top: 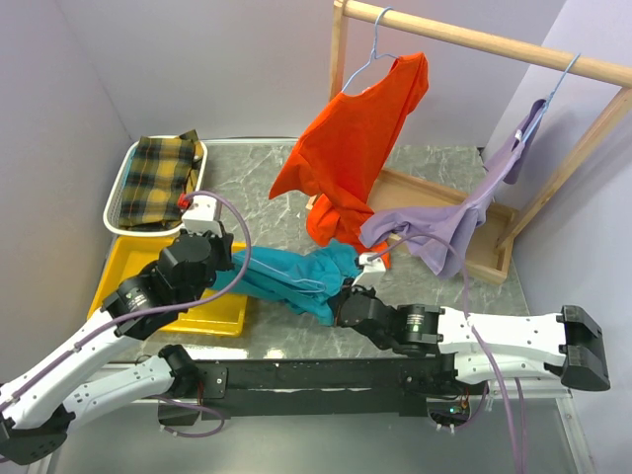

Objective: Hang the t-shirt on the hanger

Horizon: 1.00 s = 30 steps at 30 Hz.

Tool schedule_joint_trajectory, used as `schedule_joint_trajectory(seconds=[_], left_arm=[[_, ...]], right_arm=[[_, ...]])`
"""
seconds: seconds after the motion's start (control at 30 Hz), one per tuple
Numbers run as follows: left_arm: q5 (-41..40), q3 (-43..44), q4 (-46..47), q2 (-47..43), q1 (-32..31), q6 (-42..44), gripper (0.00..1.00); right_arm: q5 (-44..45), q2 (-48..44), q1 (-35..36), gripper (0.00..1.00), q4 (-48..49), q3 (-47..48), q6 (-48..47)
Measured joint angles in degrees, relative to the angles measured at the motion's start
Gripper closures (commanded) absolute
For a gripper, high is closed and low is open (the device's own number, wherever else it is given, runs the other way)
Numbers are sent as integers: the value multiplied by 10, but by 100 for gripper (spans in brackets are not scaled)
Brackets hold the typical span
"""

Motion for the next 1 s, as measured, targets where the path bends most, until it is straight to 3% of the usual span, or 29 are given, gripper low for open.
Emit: schedule_joint_trajectory(seconds=[0.63,0.83,1.0], left_arm=[[-17,-9,15,6,0,12,99],[-14,-9,16,6,0,23,99],[7,-9,31,-1,0,45,99]], right_arm=[[-18,-74,-17,100,-67,20,-24],[-56,-65,-19,100,-105,106,-77],[-116,4,-19,100,-130,214,-131]])
